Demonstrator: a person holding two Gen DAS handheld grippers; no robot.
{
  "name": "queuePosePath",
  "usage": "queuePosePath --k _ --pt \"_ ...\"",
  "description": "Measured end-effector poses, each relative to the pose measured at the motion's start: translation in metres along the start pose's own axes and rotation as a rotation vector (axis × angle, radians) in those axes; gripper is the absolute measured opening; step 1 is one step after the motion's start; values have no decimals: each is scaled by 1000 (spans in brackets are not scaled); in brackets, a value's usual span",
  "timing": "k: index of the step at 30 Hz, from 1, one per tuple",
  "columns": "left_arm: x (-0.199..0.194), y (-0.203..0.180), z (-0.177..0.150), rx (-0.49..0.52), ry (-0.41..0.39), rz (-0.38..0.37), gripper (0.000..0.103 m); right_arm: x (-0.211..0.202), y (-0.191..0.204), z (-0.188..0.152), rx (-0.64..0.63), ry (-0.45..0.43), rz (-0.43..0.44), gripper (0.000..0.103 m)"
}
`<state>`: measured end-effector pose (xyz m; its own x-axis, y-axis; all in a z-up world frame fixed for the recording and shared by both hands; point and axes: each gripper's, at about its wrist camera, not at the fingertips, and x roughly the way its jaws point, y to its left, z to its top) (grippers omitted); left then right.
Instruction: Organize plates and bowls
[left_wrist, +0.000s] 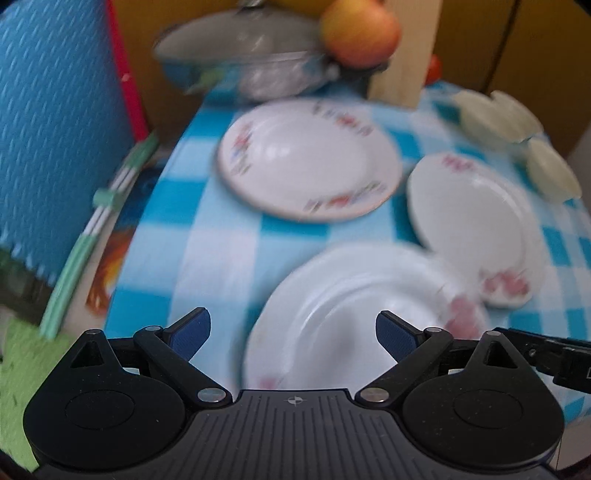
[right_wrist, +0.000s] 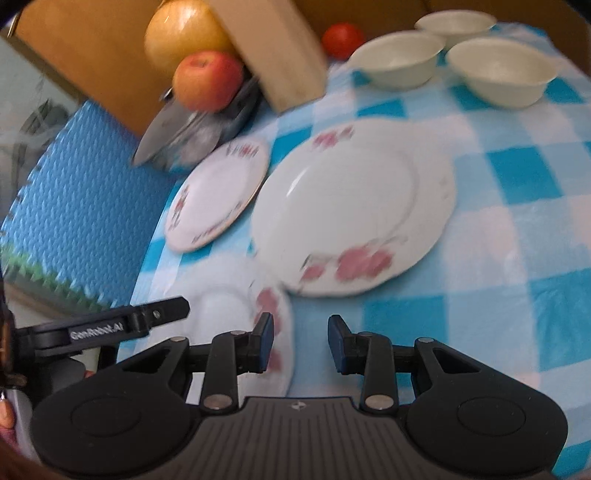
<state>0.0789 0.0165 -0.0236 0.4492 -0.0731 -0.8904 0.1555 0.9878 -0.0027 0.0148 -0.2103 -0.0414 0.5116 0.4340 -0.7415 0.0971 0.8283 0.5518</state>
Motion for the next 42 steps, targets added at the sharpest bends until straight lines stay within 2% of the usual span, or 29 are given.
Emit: queuePosePath --k 5,8,10,17,22,34,42 --pt "5 3 -10 -3 45 -40 98 11 13 -9 -49 20 10 32" --pt "12 -3 -11 8 83 -100 99 13 17 -10 -67 7 -1 33" --pt "12 -10 -12 31 80 -97 100 14 16 -9 -62 3 5 33" --pt "2 -12 -17 45 38 -83 97 8 19 -11 -69 -6 -10 32" --pt "-10 -21 -14 73 -24 -51 98 -4 25 -8 -101 -60 -8 32" --pt "-6 -58 14 127 -67 -75 98 -21 2 15 -18 -134 -57 32" --pt "-3 -71 25 152 -86 -79 99 -19 -6 19 6 -130 -82 32"
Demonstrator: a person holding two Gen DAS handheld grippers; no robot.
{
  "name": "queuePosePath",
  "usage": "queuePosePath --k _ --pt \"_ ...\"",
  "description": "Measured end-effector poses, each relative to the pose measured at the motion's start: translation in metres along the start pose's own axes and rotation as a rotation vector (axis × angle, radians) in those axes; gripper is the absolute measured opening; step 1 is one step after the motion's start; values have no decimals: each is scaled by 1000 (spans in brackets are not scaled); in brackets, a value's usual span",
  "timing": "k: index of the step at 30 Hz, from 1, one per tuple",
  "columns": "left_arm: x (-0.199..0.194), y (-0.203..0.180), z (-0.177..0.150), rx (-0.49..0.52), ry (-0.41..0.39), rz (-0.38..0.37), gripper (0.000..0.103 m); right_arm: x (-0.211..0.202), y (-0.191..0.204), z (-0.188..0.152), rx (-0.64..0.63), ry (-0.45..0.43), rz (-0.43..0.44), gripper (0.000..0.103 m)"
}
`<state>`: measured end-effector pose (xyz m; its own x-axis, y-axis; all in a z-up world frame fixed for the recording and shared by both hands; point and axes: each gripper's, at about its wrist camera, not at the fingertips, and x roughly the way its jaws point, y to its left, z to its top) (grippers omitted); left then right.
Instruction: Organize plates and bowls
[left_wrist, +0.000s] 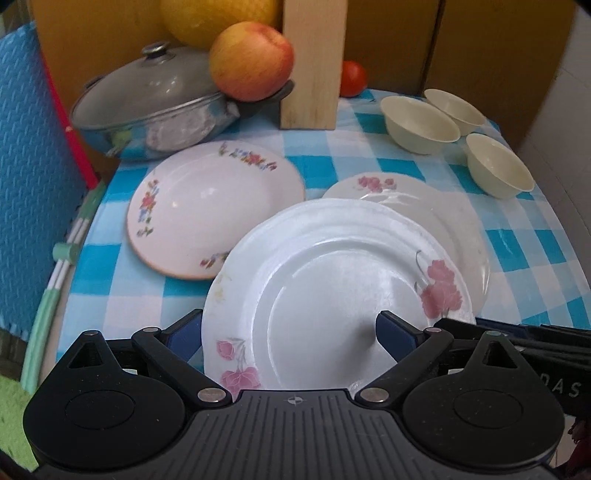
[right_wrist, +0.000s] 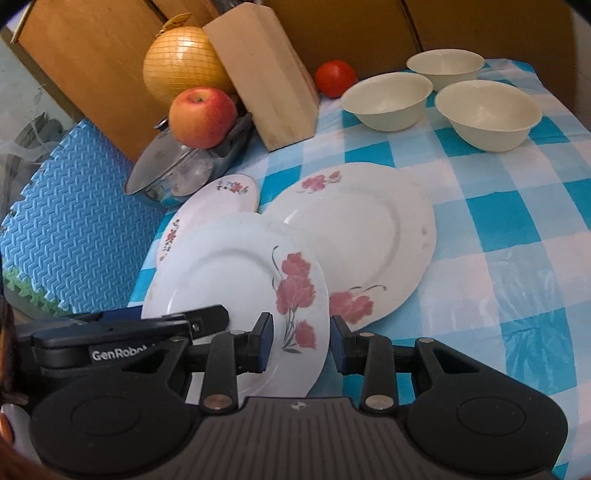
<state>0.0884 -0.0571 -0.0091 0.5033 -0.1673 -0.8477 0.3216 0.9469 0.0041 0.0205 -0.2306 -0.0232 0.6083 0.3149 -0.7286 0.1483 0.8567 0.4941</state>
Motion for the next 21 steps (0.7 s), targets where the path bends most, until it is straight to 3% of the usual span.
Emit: queuePosePath --k 14,21 --pt "30 -31 35 48 7 -16 97 1 -24 28 50 -60 -91 32" --pt "57 -38 49 18 46 -36 96 15 -36 46 63 -51 -145 32"
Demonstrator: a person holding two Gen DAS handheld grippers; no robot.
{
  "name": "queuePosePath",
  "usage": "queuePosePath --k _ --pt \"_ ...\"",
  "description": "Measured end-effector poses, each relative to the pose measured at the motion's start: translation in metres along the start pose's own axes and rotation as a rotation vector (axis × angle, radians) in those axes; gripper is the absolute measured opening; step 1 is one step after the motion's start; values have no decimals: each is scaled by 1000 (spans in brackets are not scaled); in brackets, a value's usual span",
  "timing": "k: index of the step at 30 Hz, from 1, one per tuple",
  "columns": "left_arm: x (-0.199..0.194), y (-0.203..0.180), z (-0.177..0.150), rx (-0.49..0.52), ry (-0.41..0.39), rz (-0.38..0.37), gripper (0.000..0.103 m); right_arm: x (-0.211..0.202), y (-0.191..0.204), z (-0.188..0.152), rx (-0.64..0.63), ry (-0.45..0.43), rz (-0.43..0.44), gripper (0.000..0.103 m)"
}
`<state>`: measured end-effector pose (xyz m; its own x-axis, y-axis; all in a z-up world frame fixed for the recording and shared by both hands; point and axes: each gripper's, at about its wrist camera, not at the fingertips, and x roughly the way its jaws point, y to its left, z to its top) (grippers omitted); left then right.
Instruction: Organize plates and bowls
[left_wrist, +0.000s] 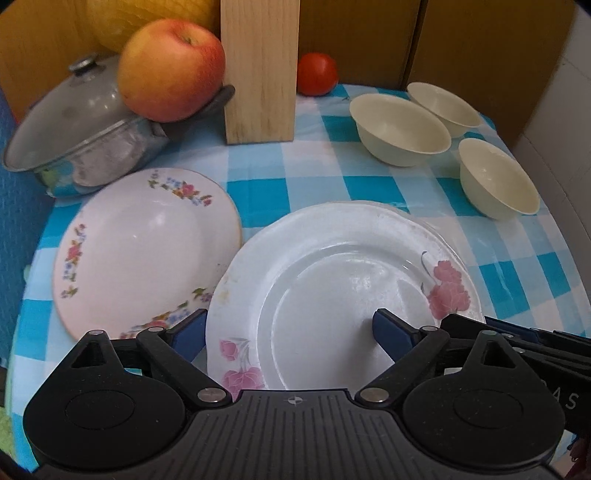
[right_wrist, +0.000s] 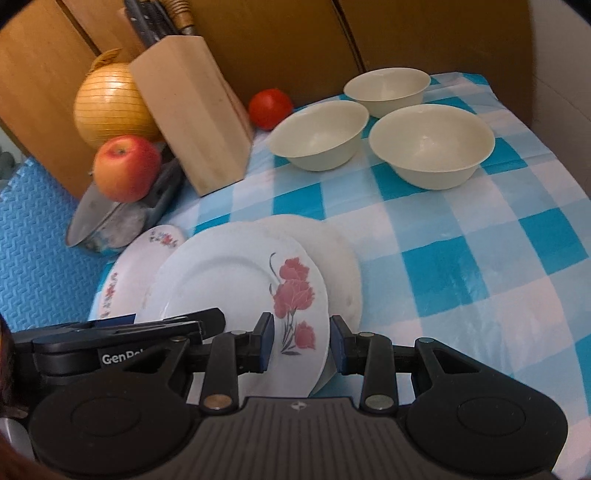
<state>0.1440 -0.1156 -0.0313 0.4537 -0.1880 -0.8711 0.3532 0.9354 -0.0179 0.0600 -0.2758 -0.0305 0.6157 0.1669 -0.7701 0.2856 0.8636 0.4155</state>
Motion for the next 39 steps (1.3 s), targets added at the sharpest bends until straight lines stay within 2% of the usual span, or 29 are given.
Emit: queuePosePath --k 4,9,15,17,19,22,24,27,31,37,39 --pt "10 1 8 -26 7 -12 95 8 0 9 -18 -20 -27 32" --pt "14 -14 14 35 -30 14 92 15 -6 24 -26 -71 -72 32" --pt "16 -4 14 15 -6 -21 95 18 -11 30 -33 -80 -71 32" --pt "11 2 9 16 -5 -9 97 17 -11 30 -41 -94 -87 32" --pt "8 11 3 -1 9 -31 98 18 -13 29 -42 -87 -103 32" --pt "3 20 -2 -19 21 -64 99 24 -19 29 0 -47 -70 33" --pt "3 25 -5 -43 56 -100 99 27 -20 26 13 -23 -44 33" --pt "5 30 -12 -76 86 -151 99 29 -17 24 8 -17 -38 35" --pt "14 29 -5 -86 98 -169 100 34 -18 26 32 1 -26 39" --pt "18 15 1 -33 78 -174 95 35 -19 26 21 17 -3 40" --pt "17 9 -1 -10 74 -140 95 33 -22 25 53 34 16 40"
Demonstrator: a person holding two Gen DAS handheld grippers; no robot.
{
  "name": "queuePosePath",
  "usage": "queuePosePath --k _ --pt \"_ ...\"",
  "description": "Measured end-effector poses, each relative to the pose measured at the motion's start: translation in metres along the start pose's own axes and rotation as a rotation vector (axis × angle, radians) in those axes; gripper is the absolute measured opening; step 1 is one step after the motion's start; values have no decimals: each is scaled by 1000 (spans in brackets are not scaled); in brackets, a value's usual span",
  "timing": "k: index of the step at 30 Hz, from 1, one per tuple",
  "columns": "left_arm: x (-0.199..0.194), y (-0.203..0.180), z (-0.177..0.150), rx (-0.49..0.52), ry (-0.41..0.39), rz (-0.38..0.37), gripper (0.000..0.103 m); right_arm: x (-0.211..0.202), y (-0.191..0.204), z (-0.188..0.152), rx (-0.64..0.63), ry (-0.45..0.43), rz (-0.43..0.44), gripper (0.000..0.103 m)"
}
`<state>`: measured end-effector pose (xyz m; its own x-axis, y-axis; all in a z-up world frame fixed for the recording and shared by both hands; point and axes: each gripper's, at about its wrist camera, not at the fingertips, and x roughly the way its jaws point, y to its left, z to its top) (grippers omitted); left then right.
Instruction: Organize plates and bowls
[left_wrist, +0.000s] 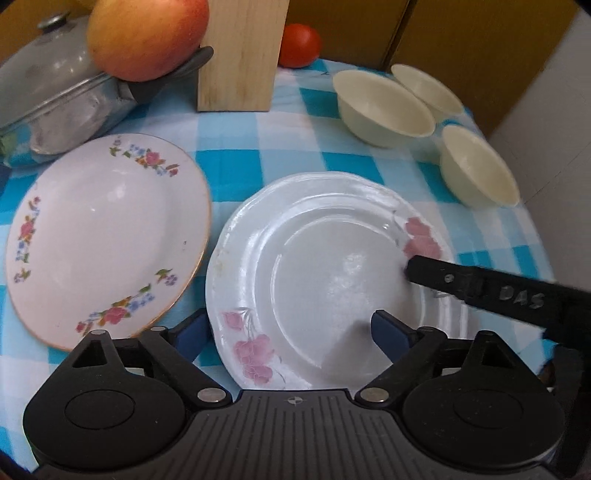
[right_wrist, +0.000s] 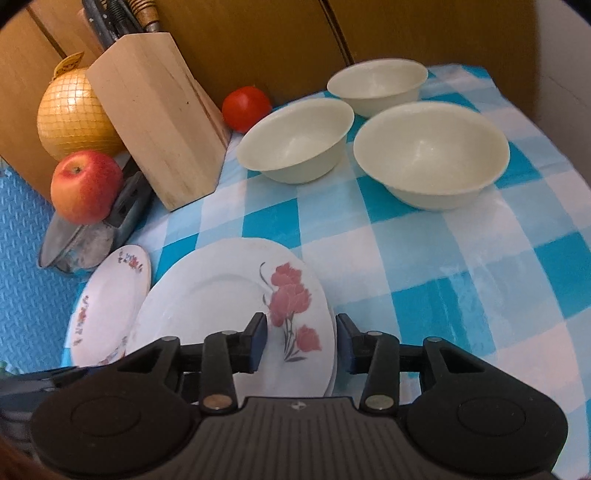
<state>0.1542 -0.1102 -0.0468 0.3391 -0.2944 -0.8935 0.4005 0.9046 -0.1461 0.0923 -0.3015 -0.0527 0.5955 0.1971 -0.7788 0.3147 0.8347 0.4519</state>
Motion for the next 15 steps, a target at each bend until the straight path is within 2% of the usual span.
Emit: queuePosePath --k 7,15 --pt "-7 1 -12 -3 1 32 95 -9 0 -14 -5 43 30 40" --pt "-25 10 -36 -12 25 33 94 -20 5 -37 -37 94 53 40"
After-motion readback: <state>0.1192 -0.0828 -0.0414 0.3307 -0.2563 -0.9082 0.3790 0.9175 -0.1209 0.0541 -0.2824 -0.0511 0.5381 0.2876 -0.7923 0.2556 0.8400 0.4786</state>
